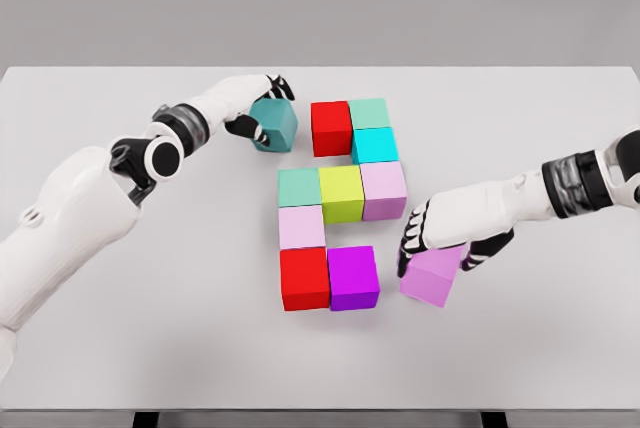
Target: Assemble the squares on the desktop into the number 2
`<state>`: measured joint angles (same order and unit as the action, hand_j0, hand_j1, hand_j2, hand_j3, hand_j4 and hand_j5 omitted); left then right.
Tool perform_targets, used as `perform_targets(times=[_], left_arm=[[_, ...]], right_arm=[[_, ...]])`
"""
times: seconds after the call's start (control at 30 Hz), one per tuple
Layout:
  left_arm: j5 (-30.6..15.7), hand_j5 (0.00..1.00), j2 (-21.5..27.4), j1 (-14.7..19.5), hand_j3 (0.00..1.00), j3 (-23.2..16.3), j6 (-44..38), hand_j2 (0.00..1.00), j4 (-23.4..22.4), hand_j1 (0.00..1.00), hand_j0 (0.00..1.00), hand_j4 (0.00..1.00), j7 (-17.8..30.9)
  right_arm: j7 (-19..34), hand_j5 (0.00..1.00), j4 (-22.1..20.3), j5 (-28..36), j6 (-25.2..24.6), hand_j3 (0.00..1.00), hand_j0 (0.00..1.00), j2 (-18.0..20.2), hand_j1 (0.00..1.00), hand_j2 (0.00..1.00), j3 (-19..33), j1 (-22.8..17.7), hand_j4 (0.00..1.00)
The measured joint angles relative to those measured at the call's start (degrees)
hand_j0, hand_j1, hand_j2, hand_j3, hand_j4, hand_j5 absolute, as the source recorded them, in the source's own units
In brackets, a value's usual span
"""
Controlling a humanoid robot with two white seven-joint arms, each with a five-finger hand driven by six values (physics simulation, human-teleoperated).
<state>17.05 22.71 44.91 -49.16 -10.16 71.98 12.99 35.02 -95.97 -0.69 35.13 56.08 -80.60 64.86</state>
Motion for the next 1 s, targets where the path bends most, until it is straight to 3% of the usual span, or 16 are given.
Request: perform_targets(times=[0.17,0.27,0.3,0.4,0.6,0.77,0.83,0.97,1.0], left_arm=[[-0.04,0.54,-0.08,-0.18,0.54,0.0,0.07,0.54,-0.01,0.54,0.54,0.54,0.05],[-0.04,0.65,-0.05,-0.17,0.65,0.0,0.08,0.65,-0.01,0.65,0.65,0.65,0.05],[-0.04,0.74,-0.03,-0.18,0.74,0.01,0.09,0.74,-0.01,0.74,0.74,0.74,0.03],[-0.09,0.81,0.0,-0.18,0.81,0.06,0.09,0.81,0.03,0.81,0.81,0.81,-0.01],[-0.12,0.82,0.06,-0.26,0.82,0.09,0.1,0.82,0.05,0.82,0.82,0.82,-0.04],[-0.21,0.83,0.34,-0.26,0.83,0.11,0.11,0.83,0.1,0.83,0.83,0.83,-0.05],[-0.42,0.91,1.07,0.17,0.91,0.18,0.18,0.91,0.09,0.91,0.91,0.91,-0.05],[-0.2,0.88,4.02,2.46,0.88,0.1,0.24,0.88,-2.41,0.88,0.88,0.88,0.36],[-0.04,0.81,4.6,2.55,0.81,0.04,0.27,0.81,-3.16,0.81,0.81,0.81,0.47]], right_arm=[[0.0,1.0,0.0,0.0,0.0,1.0,1.0,0.0,1.0,1.0,-0.25,-0.09,1.0],[0.0,1.0,0.08,-0.09,-0.01,1.0,1.0,0.18,1.0,1.0,-0.28,-0.09,1.0],[0.0,1.0,0.16,-0.22,-0.01,1.0,1.0,0.33,1.0,1.0,-0.26,0.0,1.0],[0.0,1.0,0.52,-0.7,0.0,1.0,1.0,1.05,1.0,1.0,0.25,0.26,1.0],[0.0,1.0,1.2,-1.11,-0.01,1.0,1.0,2.86,1.0,1.0,2.27,0.08,1.0],[0.0,1.0,5.2,-1.23,0.0,1.0,1.0,3.59,1.0,1.0,2.89,-0.26,1.0],[0.0,1.0,6.11,-1.38,0.0,1.0,1.0,3.63,1.0,1.0,2.96,-0.26,1.0],[0.0,1.0,6.82,-3.3,0.0,1.0,1.0,3.22,1.0,1.0,2.95,-1.59,1.0],[0.0,1.0,6.88,-4.03,0.0,1.0,1.0,3.07,1.0,1.0,2.94,-1.76,1.0]])
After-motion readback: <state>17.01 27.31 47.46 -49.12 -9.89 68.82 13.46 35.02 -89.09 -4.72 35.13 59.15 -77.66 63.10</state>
